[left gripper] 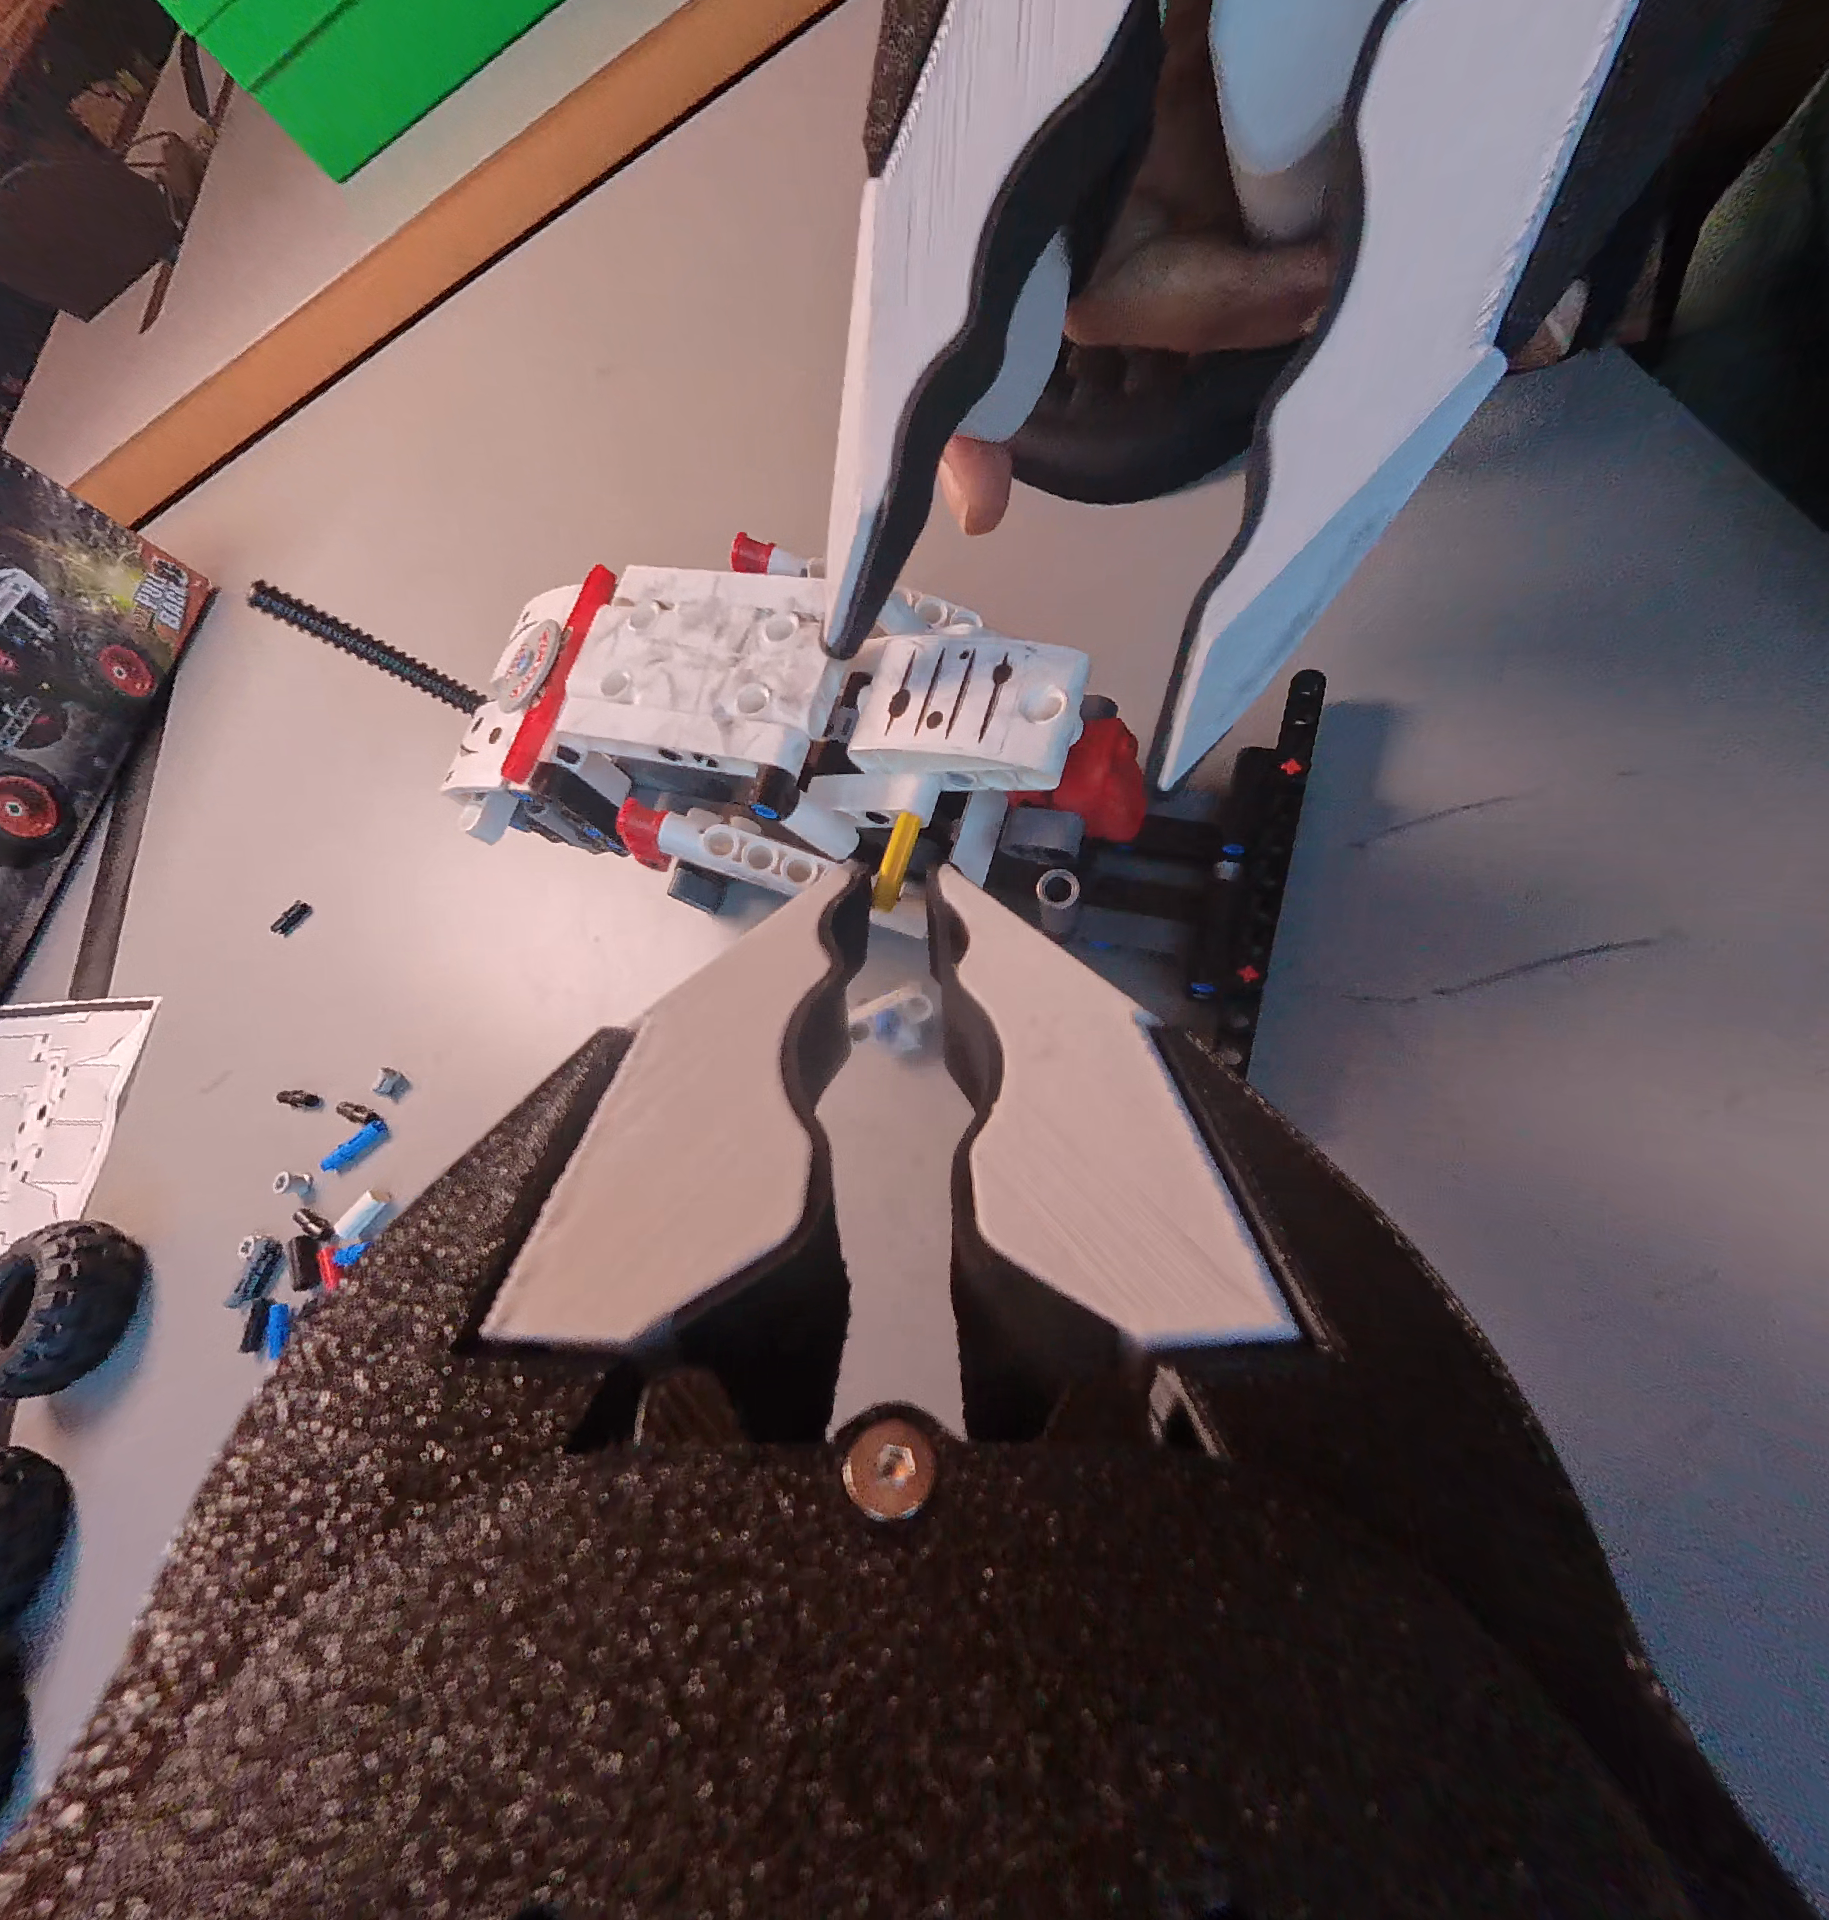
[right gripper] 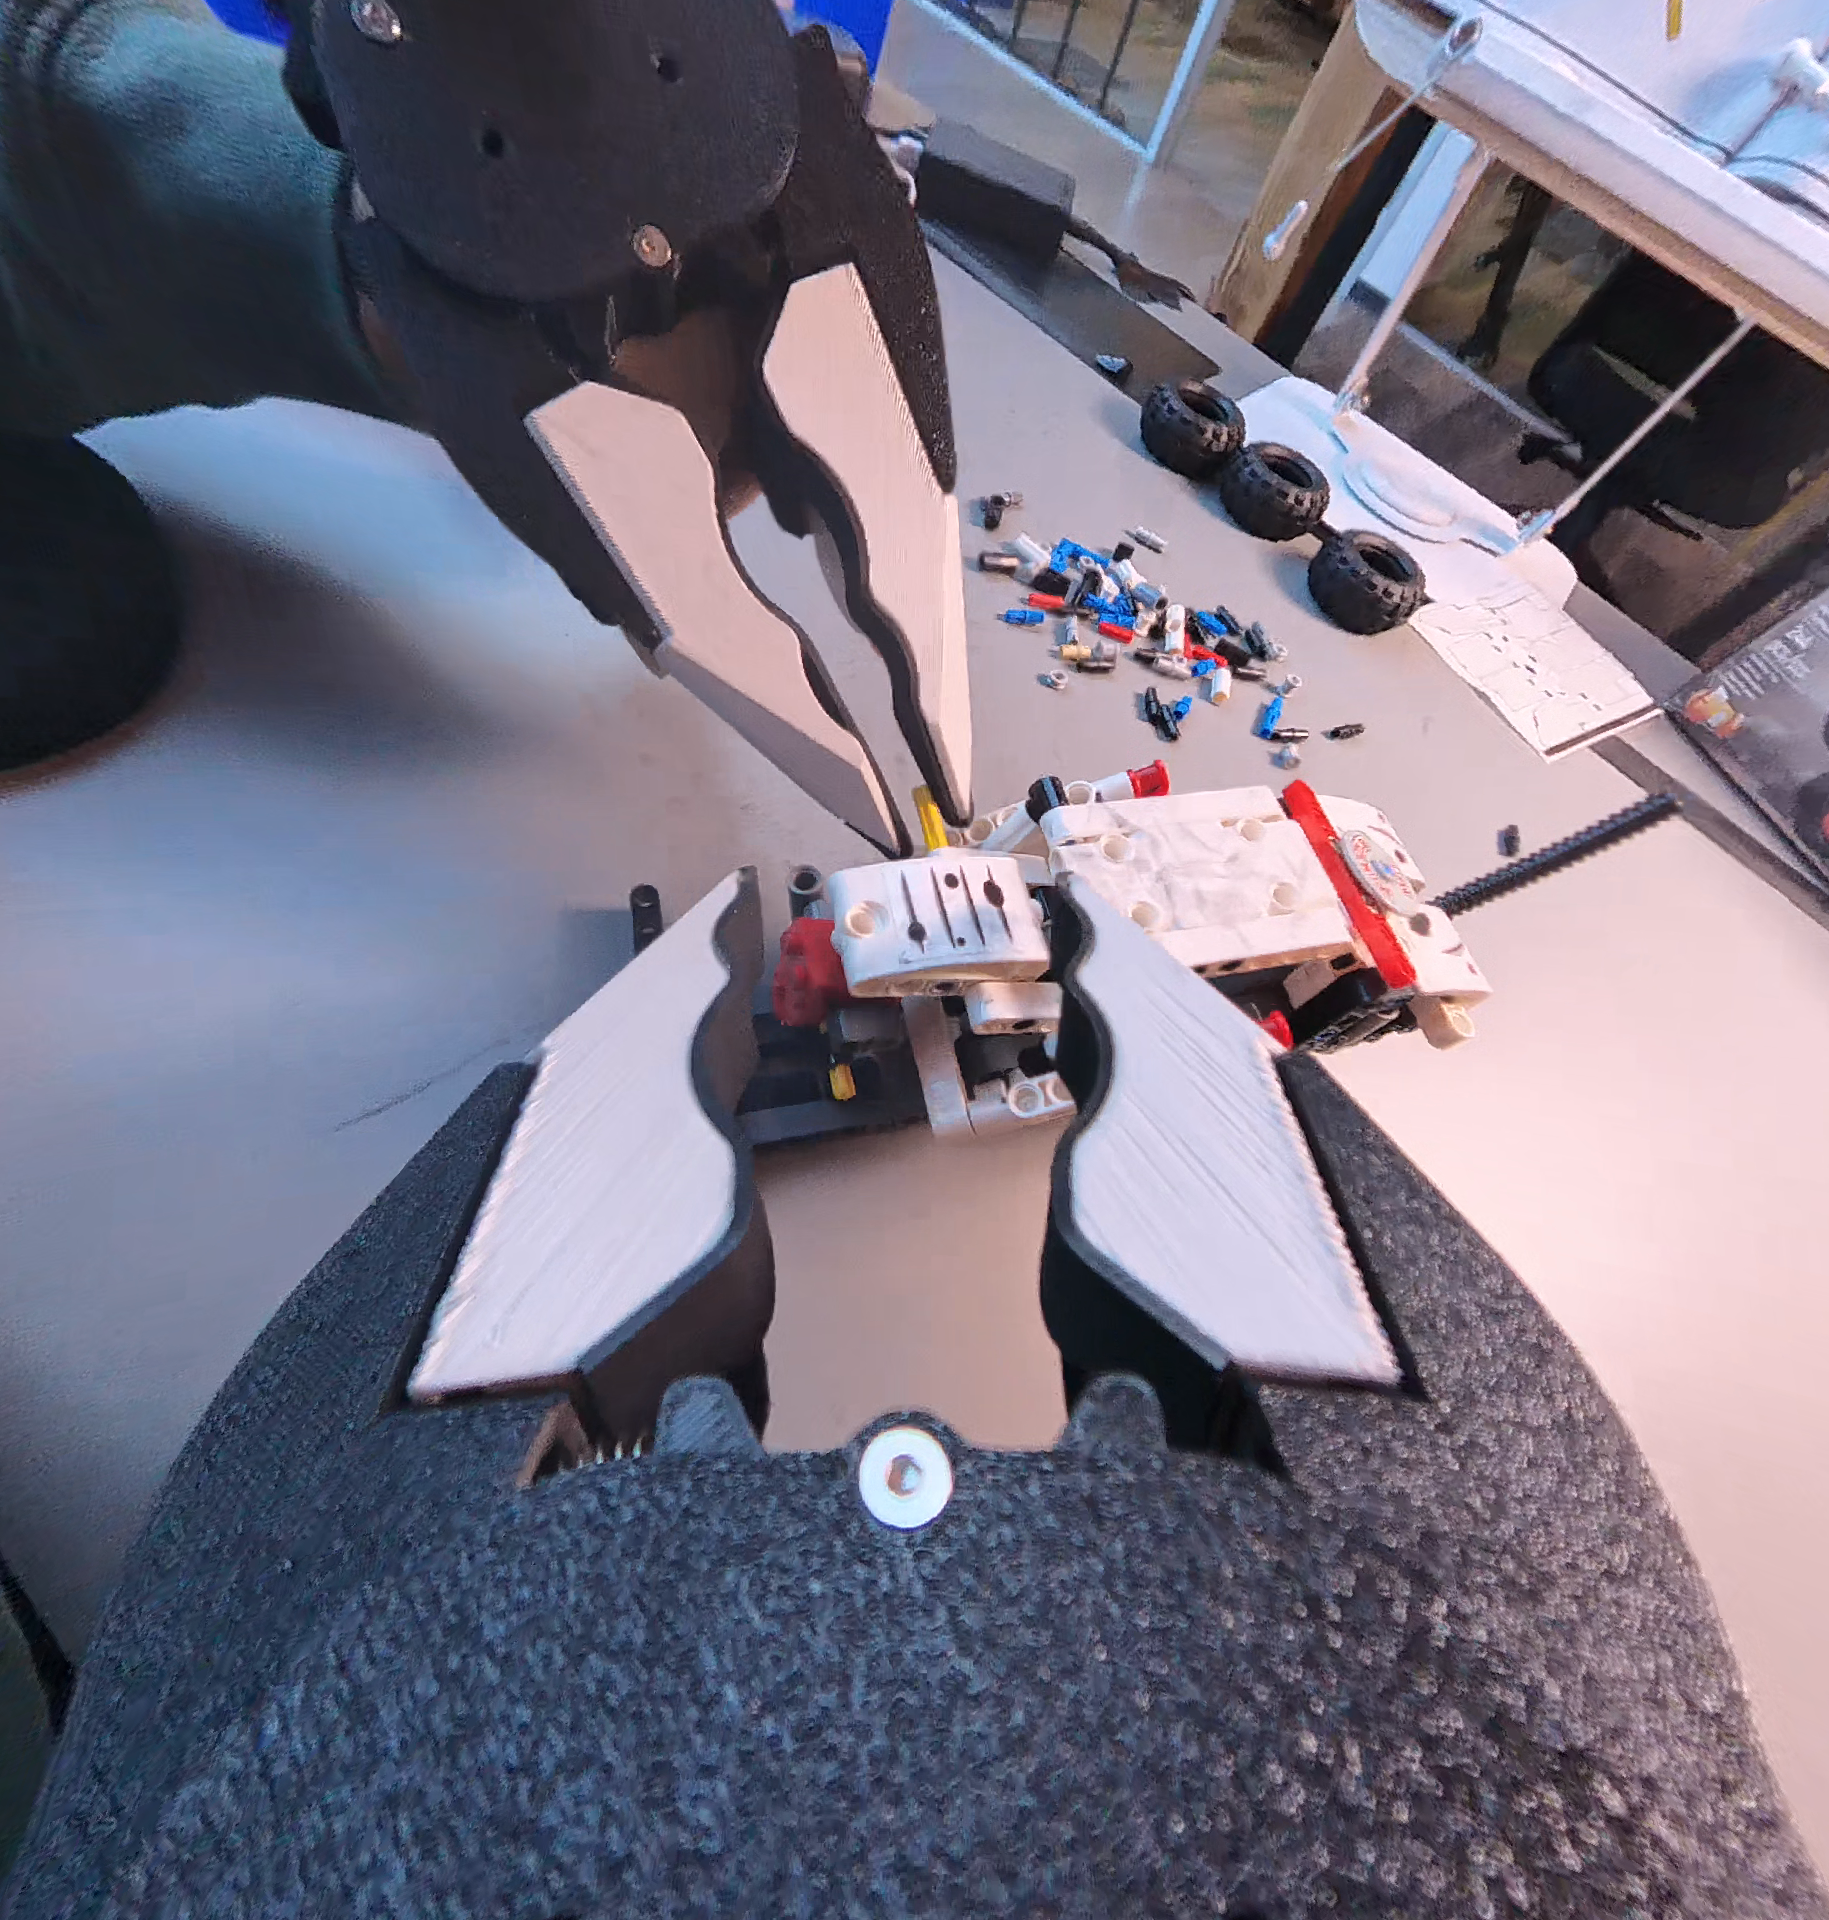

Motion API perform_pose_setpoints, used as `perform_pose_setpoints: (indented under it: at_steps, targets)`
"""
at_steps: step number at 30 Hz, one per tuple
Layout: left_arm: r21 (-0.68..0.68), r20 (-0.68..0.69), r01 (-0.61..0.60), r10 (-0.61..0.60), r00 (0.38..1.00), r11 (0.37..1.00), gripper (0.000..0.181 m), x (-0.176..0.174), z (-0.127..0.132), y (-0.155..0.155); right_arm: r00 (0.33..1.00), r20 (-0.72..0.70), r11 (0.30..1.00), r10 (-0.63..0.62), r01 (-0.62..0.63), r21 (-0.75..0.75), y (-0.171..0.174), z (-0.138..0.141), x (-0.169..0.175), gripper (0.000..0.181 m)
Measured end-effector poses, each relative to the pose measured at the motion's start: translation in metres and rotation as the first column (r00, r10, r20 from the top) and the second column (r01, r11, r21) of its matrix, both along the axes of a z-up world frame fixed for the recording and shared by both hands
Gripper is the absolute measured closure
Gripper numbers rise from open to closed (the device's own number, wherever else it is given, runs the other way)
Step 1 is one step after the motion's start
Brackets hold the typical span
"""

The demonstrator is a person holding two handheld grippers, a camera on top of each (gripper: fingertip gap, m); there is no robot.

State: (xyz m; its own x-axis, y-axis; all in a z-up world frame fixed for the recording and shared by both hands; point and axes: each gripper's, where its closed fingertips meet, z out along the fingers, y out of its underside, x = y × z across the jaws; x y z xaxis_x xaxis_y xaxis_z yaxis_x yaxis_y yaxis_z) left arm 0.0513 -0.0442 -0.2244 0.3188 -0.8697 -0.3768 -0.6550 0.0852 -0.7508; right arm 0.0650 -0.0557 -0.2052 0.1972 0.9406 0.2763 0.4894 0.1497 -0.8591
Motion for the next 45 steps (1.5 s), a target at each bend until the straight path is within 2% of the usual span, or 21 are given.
perform_pose_setpoints:
  at_steps: [4,7,13,19,32,40,45]
  targets:
    - [0.031,-0.038,0.017,-0.015,0.999,0.999,0.176,0.004,0.000,0.002,0.990,0.139,0.998,-0.015,0.006,0.061,0.007,-0.005,0.001,0.135]
    - [0.045,-0.058,0.036,-0.033,0.998,0.998,0.178,0.010,0.000,0.000,0.967,0.252,0.994,0.026,-0.051,0.093,0.007,-0.013,0.004,0.135]
    - [0.039,-0.046,0.040,-0.038,0.998,0.998,0.178,0.011,-0.001,-0.003,0.944,0.311,0.993,0.108,-0.118,0.012,0.007,-0.013,0.008,0.140]
    - [0.029,-0.033,0.028,-0.027,0.999,0.999,0.178,0.009,-0.001,-0.003,0.925,0.365,0.994,0.104,-0.107,-0.013,0.007,-0.014,0.008,0.140]
    - [-0.074,0.115,0.031,-0.022,0.993,0.997,0.178,-0.004,-0.001,-0.010,0.929,0.354,0.994,0.108,-0.104,-0.031,0.002,-0.015,-0.001,0.140]
    - [-0.111,0.153,-0.043,0.060,0.986,0.993,0.178,-0.053,-0.003,-0.028,0.934,0.352,0.998,0.056,-0.050,-0.026,0.021,-0.014,0.015,0.140]
    - [-0.098,0.159,-0.109,0.124,0.979,0.989,0.178,-0.070,0.001,-0.025,0.933,0.354,0.998,0.060,-0.056,-0.022,0.020,-0.013,0.015,0.140]
